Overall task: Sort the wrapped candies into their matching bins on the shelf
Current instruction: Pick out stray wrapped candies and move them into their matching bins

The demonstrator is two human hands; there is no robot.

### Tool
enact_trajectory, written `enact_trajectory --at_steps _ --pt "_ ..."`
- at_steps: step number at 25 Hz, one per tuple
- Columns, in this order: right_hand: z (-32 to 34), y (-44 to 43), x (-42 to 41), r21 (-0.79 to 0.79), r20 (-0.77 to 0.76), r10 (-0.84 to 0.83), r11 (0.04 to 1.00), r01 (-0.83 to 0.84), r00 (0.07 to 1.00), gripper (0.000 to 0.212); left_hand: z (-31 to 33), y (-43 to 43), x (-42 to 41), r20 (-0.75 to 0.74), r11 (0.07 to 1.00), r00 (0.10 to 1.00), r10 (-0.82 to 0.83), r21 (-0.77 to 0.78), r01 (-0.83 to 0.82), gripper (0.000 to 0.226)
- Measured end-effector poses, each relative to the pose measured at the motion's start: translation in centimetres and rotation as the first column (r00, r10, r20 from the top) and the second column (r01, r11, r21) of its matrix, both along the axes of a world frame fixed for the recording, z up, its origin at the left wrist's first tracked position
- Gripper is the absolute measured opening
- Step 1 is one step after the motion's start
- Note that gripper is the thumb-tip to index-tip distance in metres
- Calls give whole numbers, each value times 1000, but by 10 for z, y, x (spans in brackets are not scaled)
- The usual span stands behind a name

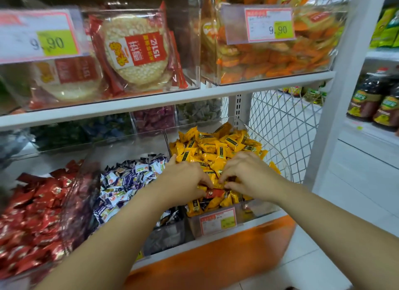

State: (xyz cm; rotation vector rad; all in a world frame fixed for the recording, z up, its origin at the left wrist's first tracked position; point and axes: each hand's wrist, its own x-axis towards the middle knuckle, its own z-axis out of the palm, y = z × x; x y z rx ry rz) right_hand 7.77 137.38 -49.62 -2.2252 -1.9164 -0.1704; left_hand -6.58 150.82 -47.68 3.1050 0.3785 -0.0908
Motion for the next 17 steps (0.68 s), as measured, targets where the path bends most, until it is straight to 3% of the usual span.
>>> enact_trajectory --at_steps 5,11,14,17 --pt "-11 4 -5 75 -9 -116 990 117 993 20 -9 -11 4 -35 992 999 39 118 -34 36" --pt "3 -11 -3 167 -161 -80 980 108 984 15 -24 -17 10 131 959 991 17 280 -54 22" --pt "19 -29 2 52 -383 -95 991 124 919 9 -23 -16 7 244 991 970 3 126 -34 16" --pt "19 -41 2 -224 -369 -147 972 66 918 14 -12 -14 1 367 981 928 65 -192 7 5"
